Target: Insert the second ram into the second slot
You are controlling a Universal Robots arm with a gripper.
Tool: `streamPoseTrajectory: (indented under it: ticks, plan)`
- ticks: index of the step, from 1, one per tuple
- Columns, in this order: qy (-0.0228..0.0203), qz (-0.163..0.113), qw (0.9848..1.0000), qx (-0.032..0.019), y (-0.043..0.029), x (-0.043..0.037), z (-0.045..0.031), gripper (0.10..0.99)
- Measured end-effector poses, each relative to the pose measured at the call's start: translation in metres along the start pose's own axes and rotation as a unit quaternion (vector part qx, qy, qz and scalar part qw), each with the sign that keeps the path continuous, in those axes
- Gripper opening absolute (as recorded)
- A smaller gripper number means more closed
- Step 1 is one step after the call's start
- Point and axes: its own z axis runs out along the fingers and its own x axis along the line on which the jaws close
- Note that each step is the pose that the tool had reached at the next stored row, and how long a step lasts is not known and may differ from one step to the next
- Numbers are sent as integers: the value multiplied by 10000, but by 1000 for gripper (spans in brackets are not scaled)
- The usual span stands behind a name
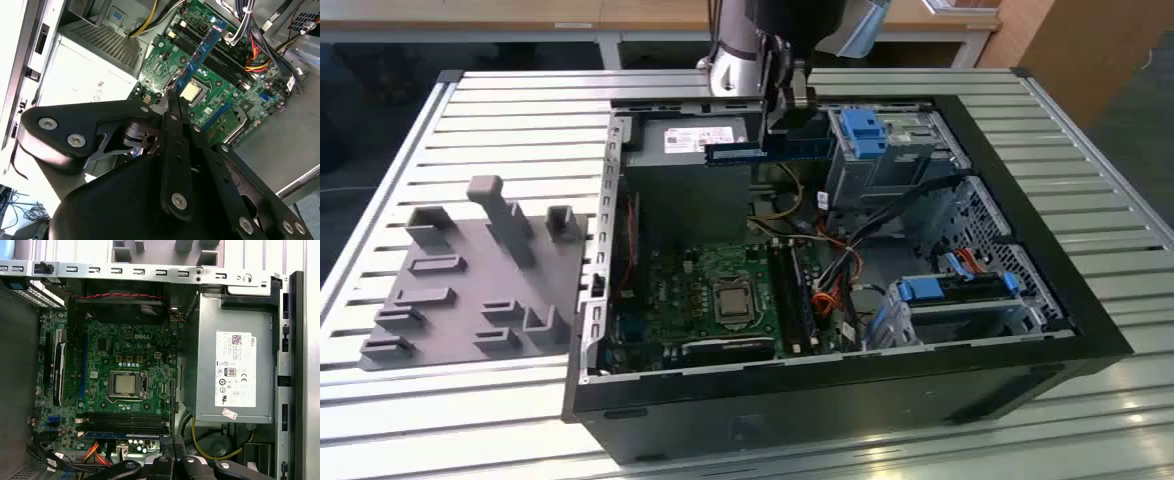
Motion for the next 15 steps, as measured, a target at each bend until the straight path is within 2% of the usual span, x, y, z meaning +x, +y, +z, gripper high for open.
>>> streamPoseTrajectory:
  ticks: [15]
  plan:
    - [0,0,10000,0,1,36,-1,122]
